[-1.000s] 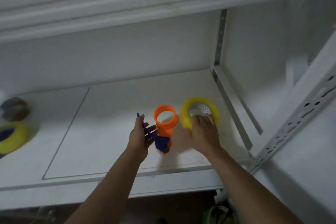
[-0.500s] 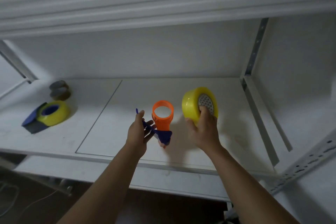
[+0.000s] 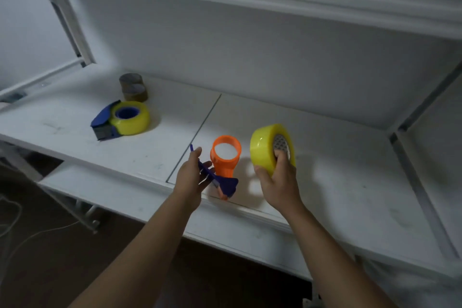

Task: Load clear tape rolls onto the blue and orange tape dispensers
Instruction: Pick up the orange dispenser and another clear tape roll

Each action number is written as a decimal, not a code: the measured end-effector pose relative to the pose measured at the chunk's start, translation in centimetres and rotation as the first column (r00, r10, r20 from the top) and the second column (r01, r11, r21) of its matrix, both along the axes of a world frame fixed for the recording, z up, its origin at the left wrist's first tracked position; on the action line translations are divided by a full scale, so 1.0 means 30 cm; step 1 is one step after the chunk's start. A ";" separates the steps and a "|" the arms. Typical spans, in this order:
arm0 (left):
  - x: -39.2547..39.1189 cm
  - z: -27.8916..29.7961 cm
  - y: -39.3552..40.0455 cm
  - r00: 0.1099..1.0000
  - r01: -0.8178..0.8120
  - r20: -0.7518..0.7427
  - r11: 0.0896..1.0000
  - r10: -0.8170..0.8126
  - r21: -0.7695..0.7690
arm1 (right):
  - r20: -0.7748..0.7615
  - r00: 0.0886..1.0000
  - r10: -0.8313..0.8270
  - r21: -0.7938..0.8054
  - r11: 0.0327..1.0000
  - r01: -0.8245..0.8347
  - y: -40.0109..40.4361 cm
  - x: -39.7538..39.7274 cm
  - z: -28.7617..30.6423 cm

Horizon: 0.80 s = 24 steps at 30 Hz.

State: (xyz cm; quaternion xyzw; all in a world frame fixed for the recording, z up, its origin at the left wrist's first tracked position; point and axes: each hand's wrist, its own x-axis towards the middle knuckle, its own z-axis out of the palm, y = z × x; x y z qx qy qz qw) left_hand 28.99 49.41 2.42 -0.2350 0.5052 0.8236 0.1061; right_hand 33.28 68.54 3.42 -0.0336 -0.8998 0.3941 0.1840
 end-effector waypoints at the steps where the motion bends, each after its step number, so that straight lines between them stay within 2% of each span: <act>1: -0.011 -0.007 -0.052 1.000 -0.001 0.002 1.000 0.001 -0.006 | 0.006 1.000 0.012 0.007 1.000 -0.012 -0.054 -0.010 0.001; 11: -0.108 -0.023 -0.375 1.000 -0.010 0.007 0.997 0.011 -0.081 | 0.044 0.996 0.075 0.022 0.997 -0.076 -0.394 -0.113 -0.013; 24: -0.308 0.032 -0.470 0.995 -0.099 -0.042 0.980 0.093 -0.174 | 0.028 0.988 0.150 -0.059 0.987 -0.148 -0.474 -0.340 -0.061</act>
